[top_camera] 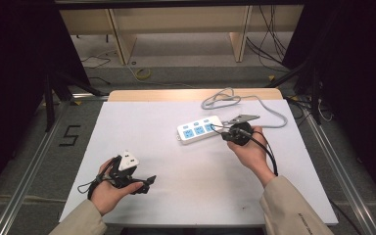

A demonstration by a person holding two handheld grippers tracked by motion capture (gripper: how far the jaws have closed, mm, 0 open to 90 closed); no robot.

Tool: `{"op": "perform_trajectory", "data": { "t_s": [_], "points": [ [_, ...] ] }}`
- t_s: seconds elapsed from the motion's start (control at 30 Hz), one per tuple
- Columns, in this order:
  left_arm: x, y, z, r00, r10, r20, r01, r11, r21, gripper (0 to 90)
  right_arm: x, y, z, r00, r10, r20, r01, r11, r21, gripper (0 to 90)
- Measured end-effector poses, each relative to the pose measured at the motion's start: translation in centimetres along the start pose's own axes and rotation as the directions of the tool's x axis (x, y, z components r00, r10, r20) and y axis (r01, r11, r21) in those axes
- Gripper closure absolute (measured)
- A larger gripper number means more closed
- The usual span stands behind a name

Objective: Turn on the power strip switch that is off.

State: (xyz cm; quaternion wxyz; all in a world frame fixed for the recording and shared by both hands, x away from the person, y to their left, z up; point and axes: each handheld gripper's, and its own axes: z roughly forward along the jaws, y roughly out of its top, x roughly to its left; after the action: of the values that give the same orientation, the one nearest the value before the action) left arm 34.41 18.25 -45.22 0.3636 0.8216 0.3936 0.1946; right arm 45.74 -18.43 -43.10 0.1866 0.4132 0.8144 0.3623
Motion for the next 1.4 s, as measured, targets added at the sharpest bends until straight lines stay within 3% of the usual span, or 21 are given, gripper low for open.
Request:
{"op": "perform_trajectory", "data": {
  "t_s": [1.4],
  "points": [
    [0.0,0.0,0.0,1.0000,0.003,0.001,-0.003,1.0000,-0.001,10.3,-0.2,2.9,2.8,0.9999,-0.002,0.013,0.002,0.999,0.039,90.0]
  ]
}}
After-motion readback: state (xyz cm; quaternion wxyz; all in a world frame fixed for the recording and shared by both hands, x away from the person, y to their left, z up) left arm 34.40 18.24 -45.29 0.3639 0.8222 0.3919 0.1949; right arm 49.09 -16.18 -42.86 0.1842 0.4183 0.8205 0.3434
